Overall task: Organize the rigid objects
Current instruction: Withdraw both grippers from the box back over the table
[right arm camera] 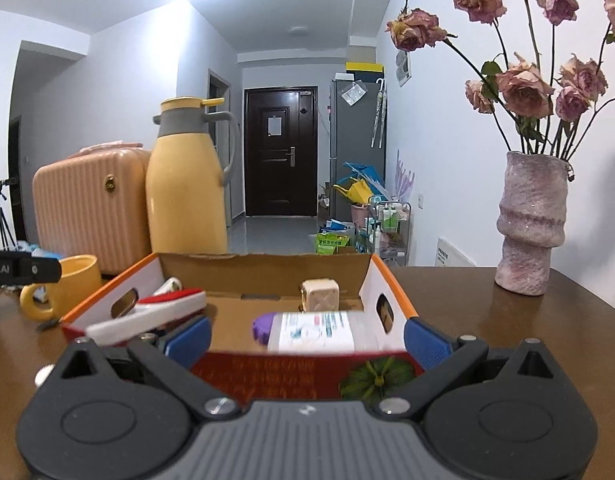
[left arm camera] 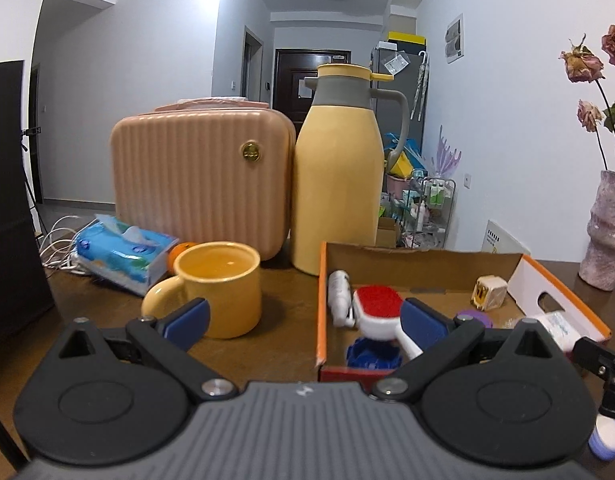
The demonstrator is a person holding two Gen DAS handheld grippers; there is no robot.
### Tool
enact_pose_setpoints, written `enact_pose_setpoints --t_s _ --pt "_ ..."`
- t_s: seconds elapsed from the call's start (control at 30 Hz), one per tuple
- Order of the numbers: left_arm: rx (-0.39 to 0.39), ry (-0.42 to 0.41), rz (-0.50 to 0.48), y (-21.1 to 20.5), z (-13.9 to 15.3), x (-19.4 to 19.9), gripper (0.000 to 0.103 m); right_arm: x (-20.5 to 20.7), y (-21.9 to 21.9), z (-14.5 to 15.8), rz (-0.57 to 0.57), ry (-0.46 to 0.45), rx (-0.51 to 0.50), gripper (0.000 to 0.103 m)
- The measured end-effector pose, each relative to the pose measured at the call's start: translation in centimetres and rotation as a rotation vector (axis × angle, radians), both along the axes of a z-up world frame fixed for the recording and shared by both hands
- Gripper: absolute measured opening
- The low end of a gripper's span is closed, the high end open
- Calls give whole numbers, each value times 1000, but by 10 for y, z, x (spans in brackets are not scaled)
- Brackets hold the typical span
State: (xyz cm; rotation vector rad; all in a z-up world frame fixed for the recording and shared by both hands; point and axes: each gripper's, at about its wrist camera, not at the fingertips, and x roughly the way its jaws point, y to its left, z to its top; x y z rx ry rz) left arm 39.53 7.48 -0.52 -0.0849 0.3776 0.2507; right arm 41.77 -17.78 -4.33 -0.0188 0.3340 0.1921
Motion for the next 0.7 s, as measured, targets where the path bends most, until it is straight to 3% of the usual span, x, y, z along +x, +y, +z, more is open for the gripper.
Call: enact_pose_setpoints --t_s 0.53,0.7 --pt "72 26 -69 -4 -20 -78 103 -82 -21 -24 -44 39 14 103" --pt "55 27 -68 2 -24 -94 103 -95 -31 -27 -72 50 34 103"
